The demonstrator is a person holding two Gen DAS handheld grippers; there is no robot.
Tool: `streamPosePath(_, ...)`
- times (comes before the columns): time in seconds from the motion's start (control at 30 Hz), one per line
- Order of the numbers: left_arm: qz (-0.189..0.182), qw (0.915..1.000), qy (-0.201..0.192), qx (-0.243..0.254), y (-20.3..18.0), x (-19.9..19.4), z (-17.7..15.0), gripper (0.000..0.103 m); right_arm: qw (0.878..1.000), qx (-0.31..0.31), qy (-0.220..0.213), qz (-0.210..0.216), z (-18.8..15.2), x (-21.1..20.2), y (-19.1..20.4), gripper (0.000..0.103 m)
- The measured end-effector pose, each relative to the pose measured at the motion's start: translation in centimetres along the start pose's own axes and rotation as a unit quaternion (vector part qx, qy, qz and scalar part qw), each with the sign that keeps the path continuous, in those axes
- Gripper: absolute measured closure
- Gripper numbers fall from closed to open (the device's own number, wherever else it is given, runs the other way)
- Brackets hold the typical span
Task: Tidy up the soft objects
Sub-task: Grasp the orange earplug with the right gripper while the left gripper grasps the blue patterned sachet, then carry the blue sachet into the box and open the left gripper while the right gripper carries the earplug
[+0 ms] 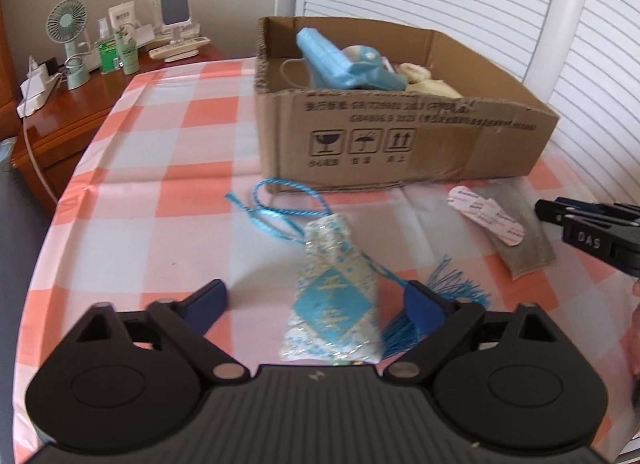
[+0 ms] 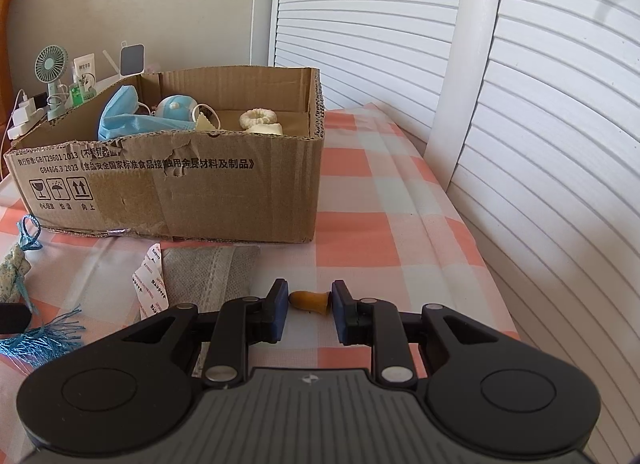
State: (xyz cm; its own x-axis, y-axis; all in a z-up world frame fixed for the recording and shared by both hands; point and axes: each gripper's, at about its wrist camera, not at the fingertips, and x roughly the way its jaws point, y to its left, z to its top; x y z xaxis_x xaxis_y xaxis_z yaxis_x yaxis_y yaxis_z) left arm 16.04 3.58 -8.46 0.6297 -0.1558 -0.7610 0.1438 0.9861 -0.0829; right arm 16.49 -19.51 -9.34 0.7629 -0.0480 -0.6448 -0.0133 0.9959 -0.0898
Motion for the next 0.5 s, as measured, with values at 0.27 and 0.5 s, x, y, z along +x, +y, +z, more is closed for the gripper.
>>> streamPosePath(0.27, 0.008, 0.9996, -0.026, 0.007, -1.12, -0.55, -0.41, 0.061, 1.000, 0.000, -0.003, -0.003, -0.06, 0.02, 0.18, 0.073)
streamPosePath(0.5, 0.002, 0.9997, -0.025, 0.005, -1.12, -0.51, -0.32, 0.062, 1.000, -0.001, -0.003, -0.009, -0.04, -0.02, 0.41, 0.072)
